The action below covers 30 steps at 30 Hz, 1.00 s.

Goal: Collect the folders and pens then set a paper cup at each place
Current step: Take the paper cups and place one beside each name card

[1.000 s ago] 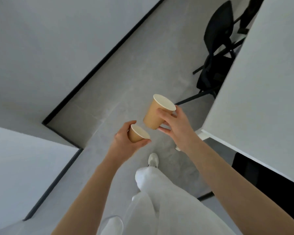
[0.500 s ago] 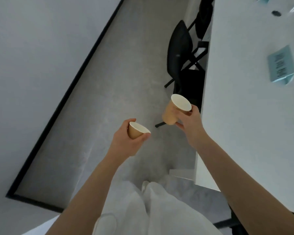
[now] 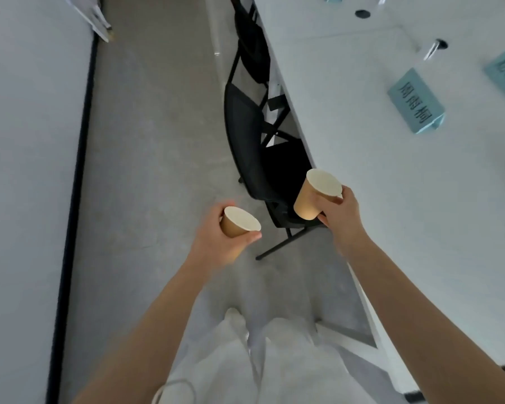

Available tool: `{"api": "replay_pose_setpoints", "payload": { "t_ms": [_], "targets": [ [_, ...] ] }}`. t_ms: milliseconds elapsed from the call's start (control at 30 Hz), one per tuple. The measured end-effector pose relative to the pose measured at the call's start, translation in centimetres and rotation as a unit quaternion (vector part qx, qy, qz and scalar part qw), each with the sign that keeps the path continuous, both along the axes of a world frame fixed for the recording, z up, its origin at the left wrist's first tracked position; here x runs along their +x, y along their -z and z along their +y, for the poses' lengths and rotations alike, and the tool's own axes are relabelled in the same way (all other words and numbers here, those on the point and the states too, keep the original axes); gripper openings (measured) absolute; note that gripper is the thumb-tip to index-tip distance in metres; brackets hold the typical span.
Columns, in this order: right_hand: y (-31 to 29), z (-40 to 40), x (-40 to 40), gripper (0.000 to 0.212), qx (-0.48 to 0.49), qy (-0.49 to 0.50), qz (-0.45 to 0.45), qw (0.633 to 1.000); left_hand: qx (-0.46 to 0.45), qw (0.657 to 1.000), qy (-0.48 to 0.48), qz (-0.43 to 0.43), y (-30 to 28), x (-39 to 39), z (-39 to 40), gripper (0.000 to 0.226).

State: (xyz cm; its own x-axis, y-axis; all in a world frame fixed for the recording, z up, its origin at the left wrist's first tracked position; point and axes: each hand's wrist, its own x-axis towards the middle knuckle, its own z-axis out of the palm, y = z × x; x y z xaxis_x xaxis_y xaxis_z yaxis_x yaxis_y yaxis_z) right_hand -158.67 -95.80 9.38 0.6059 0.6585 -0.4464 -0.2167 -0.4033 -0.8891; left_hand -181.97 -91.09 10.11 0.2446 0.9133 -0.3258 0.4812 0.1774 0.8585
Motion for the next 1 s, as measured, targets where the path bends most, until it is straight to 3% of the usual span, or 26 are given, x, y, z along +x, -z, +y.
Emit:
{"api": "replay_pose_setpoints", "payload": {
  "t_ms": [233,500,733,1000],
  "targets": [
    [1.3,3.4,4.5,0.067,-0.017,0.078,0.021,0.997,0.018,0.997,0.067,-0.030,-1.2,6.7,8.8,0.072],
    [3.7,11.5,17.9,0.069,-0.041,0.135,-0.015,0.990,-0.003,0.994,0.105,-0.028,-0.7,17.4,14.5,0.072],
    [7.2,19.0,28.1,0.075,-0.078,0.133,-0.099,0.983,-0.024,0.996,0.087,0.000,0.9,22.8,17.6,0.073],
    [11.6,21.6,33.4,0.079,-0.135,0.132,-0.145,0.971,-0.028,0.997,0.064,0.029,2.2,24.2,20.7,0.073]
  ]
}}
